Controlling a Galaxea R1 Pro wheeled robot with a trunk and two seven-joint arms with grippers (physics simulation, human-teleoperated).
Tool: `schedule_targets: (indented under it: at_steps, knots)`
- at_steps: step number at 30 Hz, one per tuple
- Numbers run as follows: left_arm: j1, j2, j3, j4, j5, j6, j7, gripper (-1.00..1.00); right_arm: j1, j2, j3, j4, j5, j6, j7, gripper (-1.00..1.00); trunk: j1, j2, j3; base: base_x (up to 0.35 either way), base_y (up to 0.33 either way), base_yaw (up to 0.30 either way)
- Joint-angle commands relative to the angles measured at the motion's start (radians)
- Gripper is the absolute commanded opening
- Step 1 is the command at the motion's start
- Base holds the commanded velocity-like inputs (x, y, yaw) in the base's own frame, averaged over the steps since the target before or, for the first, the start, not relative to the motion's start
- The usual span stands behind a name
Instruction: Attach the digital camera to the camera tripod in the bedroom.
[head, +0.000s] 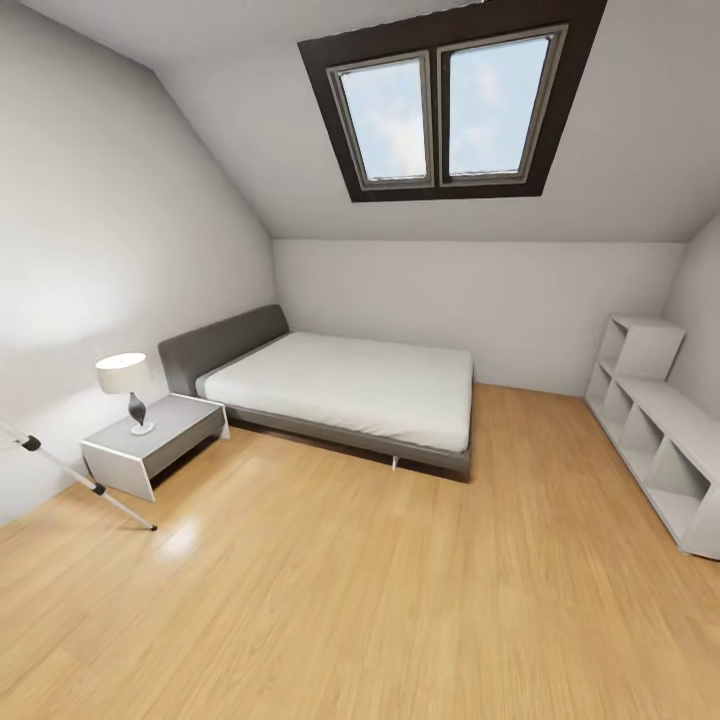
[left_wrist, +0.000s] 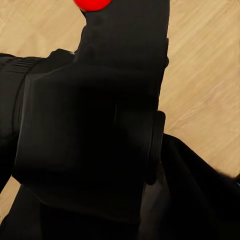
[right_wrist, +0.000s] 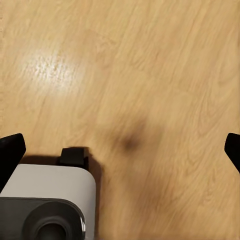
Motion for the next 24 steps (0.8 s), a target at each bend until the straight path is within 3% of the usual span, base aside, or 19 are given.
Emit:
schedule_targets:
  at_steps: [1,7,20,24]
  knots:
    - [0.004,0.003,-0.009,0.000,0.007,-0.012,0.003,-1.00,-0.001,0.002,0.000,0.003,0.010,-0.005,-0.005,1.00,-0.004,0.007,0.002,0.000,0.000,0.000]
    - [0.009,0.022,-0.009,0.001,0.007,-0.018,0.004,-1.00,-0.001,-0.004,0.000,0.002,0.016,-0.002,-0.011,1.00,-0.027,0.049,0.021,0.000,0.000,0.000]
    - [0.014,0.029,-0.010,0.001,0.002,-0.018,0.002,-1.00,-0.001,-0.003,0.000,0.002,0.017,0.000,-0.007,1.00,-0.077,0.140,0.062,0.000,0.000,0.000]
    - [0.015,0.035,-0.011,0.001,-0.033,-0.018,0.003,-1.00,-0.001,-0.002,0.000,0.002,0.017,0.004,-0.006,1.00,-0.092,0.168,0.074,0.000,0.000,0.000]
